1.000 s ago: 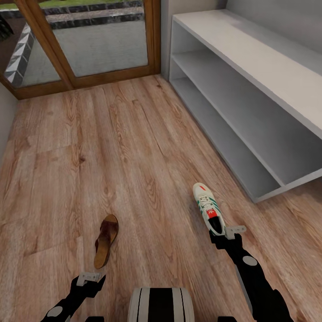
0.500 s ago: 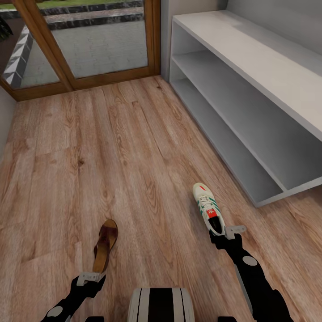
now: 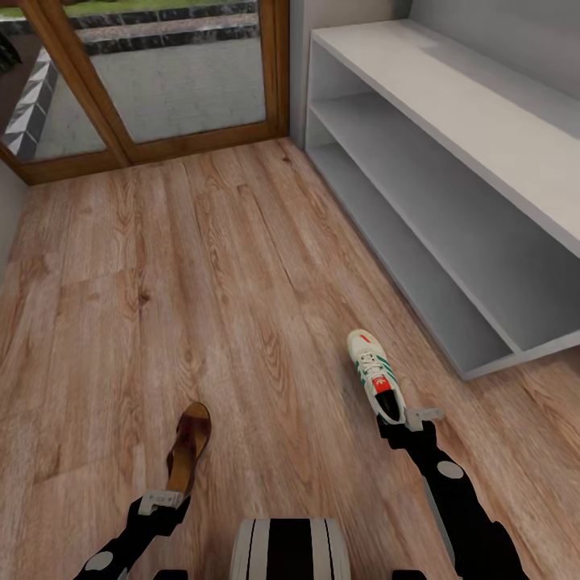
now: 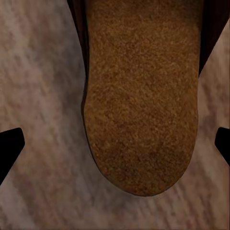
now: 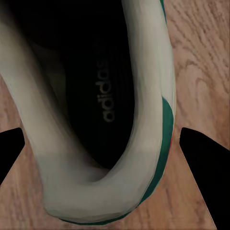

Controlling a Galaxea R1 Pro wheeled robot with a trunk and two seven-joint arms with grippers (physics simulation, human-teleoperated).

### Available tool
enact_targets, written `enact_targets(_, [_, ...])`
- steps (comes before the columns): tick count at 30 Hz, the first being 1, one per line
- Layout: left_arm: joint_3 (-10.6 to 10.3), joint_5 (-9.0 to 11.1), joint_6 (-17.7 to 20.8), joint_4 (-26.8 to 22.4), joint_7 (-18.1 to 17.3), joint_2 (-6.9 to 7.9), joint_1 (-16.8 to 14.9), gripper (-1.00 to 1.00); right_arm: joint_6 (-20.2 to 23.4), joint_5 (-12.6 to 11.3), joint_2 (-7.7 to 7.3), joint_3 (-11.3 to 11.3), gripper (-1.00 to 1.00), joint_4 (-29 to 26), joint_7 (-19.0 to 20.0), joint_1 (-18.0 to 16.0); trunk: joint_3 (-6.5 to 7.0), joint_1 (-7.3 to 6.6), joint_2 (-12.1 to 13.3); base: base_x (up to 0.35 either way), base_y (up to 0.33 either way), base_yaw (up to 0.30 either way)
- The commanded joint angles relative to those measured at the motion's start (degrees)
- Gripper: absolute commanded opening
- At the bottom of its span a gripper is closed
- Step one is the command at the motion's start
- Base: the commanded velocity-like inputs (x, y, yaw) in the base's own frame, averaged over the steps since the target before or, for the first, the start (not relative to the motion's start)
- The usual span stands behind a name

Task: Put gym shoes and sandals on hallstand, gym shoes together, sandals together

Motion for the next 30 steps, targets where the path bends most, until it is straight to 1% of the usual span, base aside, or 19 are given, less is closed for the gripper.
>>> enact_targets(1, [0.50,-0.60,-0.23,0.03,-0.30,-0.03,-0.03,1.00,0.26,0.54,0.04,-0.15,-1.00,-0.11,0.45,-0.01,-0.03,0.01,-0.01,0.135,0.000,0.000])
enact_targets(17, [0.43,-0.73,-0.23,0.03,-0.33,-0.03,-0.03,1.00,0.26,0.54,0.03,-0.15,-1.00,-0.11,0.45,-0.02,-0.04,0.01,-0.01,0.027,0.000,0.000])
enact_targets(29, [0.51,-0.73,-0.23,0.03,-0.33,-0.03,-0.03,1.00,0.26,0.54,0.04,-0.15,-1.00,-0.18,0.45,-0.01,-3.42,0.32,-0.17,0.000,0.000,0.000])
enact_targets(30, [0.51,-0.73,-0.23,0.03,-0.32,-0.03,-0.03,1.00,0.26,0.54,0.04,-0.15,-1.00,-0.19,0.45,-0.01,-3.46,0.32,-0.17,0.000,0.000,0.000])
